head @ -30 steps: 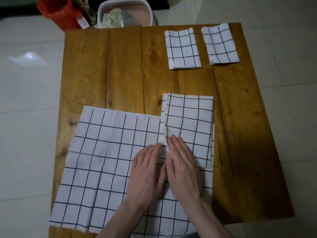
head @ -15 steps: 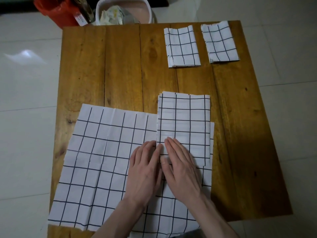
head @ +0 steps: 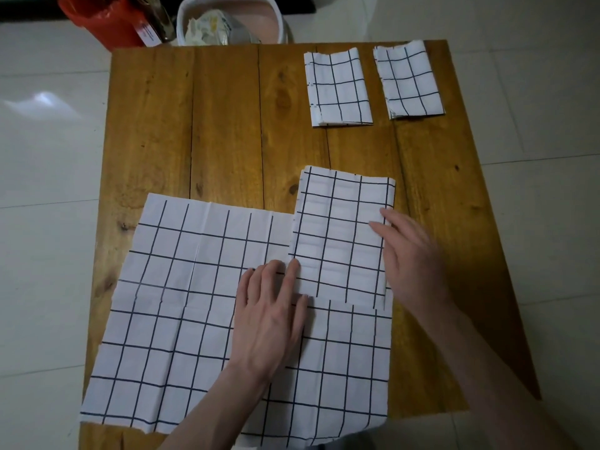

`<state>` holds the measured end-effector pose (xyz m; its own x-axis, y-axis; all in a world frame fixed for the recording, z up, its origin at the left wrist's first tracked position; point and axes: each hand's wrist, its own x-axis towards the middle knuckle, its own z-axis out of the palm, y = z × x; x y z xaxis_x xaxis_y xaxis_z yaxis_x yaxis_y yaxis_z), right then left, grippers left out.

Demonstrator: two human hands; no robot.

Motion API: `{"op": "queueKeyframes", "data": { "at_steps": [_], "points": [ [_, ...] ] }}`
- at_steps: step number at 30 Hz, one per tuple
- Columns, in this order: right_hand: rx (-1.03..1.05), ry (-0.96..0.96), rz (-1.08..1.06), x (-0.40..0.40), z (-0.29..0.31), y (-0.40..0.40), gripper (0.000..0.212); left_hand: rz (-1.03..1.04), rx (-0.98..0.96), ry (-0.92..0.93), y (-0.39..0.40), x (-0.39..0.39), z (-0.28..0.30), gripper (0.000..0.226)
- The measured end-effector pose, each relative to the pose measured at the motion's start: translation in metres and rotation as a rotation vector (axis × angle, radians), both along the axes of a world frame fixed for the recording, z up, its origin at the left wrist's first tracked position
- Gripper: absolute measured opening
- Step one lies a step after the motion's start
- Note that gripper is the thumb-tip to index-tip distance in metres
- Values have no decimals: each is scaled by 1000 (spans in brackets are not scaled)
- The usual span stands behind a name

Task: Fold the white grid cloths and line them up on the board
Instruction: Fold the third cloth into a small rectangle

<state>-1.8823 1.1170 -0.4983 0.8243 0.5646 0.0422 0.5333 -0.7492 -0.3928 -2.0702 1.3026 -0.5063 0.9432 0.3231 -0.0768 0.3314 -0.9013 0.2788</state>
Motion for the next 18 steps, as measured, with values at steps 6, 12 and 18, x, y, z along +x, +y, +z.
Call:
{"op": "queueKeyframes", "data": {
  "at_steps": [6, 12, 18],
  "points": [
    [-145, -69, 198, 10, -5, -18, 43, 70, 73, 25, 3, 21, 0, 58],
    [-174, 3, 6, -24, 1, -21, 37, 83, 83, -30, 8, 40, 2, 56],
    [-152, 135, -211, -59, 7, -15, 46, -173, 43, -79, -13, 30, 7, 49]
  ]
}}
